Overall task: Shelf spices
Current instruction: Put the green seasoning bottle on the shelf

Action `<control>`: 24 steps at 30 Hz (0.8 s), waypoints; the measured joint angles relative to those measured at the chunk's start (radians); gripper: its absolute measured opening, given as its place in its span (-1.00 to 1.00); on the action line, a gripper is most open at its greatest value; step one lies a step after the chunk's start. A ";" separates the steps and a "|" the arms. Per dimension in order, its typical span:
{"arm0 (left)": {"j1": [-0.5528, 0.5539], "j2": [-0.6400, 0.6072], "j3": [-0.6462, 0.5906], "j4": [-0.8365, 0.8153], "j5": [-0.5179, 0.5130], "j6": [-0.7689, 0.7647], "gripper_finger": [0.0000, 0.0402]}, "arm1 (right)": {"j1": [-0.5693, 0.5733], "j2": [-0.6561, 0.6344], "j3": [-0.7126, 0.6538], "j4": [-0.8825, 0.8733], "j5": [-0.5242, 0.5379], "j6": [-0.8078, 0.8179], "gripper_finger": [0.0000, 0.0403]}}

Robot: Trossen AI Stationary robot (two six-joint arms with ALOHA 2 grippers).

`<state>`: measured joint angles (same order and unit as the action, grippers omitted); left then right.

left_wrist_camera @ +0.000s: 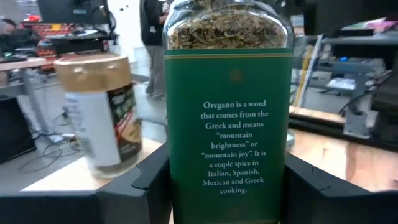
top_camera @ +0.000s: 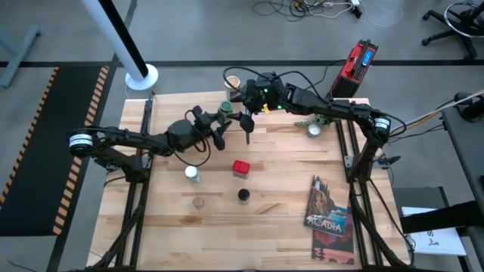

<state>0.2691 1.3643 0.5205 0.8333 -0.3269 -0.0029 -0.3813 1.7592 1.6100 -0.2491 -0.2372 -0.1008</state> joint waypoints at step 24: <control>-0.002 0.000 0.001 0.021 0.132 0.005 -0.07 | 0.003 0.035 -0.001 0.120 -0.088 0.088 0.47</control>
<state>0.2669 1.3643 0.5214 0.8538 -0.1951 0.0020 -0.3779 1.7937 1.6093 -0.1289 -0.3252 -0.0128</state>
